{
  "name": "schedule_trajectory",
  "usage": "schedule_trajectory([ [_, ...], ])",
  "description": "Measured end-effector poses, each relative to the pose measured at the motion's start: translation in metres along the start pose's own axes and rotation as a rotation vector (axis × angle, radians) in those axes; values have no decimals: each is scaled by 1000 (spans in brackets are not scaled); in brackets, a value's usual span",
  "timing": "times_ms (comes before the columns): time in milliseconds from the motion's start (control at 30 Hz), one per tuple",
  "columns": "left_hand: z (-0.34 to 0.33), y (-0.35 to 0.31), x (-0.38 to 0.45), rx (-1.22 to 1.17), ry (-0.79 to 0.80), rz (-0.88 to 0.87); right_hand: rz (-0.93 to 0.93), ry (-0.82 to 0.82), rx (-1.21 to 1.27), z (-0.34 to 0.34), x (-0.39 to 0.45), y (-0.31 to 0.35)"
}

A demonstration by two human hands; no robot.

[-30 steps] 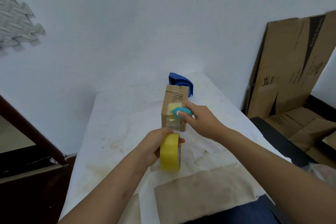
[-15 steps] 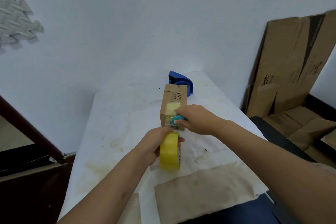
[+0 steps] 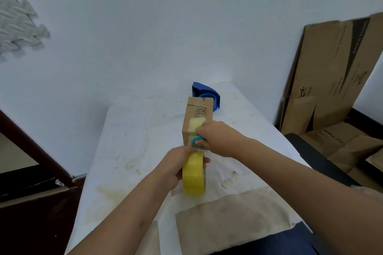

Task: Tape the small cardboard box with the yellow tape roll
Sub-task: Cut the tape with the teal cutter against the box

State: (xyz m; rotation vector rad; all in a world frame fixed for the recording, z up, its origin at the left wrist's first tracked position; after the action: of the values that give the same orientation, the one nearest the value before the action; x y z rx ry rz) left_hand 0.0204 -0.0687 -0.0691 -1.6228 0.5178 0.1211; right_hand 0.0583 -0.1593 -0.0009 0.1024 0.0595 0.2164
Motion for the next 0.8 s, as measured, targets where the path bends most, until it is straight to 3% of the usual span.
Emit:
schedule_trajectory([
  [800, 1, 0, -2, -2, 11, 4, -9, 111, -89, 7, 1, -1],
])
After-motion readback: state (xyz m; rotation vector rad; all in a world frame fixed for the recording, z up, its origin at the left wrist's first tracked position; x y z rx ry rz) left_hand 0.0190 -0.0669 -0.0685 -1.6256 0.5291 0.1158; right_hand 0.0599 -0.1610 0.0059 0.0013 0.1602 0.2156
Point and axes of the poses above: each hand's wrist, its own x-axis towards the middle knuckle, its own z-axis out of the back of the hand, y = z × x, the point moved 9 cm from there along x, towards the middle knuckle, and after that the axes turned 10 degrees about -z, right-handed, at the moved point
